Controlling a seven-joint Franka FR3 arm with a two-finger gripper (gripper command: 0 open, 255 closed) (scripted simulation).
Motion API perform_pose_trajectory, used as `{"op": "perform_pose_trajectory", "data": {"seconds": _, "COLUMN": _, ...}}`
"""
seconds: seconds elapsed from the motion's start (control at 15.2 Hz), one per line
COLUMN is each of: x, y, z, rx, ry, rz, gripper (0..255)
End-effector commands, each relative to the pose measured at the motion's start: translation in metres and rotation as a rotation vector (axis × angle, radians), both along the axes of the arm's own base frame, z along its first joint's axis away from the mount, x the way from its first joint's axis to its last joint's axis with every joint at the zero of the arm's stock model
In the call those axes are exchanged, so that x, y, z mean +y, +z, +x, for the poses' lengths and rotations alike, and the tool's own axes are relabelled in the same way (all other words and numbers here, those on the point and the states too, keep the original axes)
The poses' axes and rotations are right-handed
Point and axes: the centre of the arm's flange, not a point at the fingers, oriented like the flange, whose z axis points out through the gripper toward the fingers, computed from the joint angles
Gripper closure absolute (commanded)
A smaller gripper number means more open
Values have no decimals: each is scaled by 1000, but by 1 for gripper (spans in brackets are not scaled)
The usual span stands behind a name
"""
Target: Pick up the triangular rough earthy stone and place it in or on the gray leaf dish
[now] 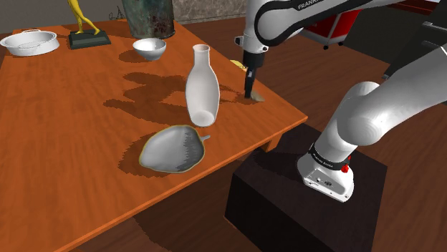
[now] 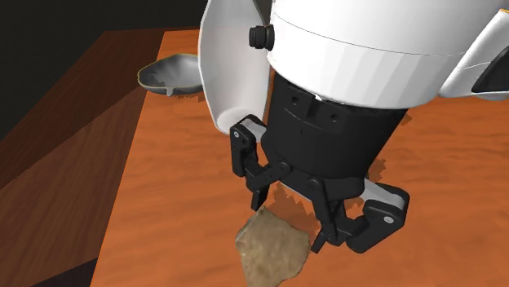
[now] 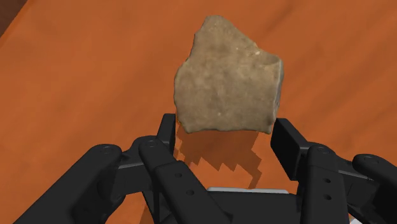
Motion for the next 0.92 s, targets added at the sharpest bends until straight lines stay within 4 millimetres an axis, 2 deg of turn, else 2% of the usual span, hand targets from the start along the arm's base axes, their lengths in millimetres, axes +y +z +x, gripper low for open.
{"op": "perform_pose_trajectory", "data": {"seconds": 0.0, "x": -1, "y": 11, "z": 1, "rx": 1, "ry": 0, "rz": 0, "gripper": 255}}
{"op": "perform_pose_trajectory", "data": {"seconds": 0.86, "x": -1, "y": 80, "z": 1, "rx": 1, "ry": 0, "rz": 0, "gripper": 255}}
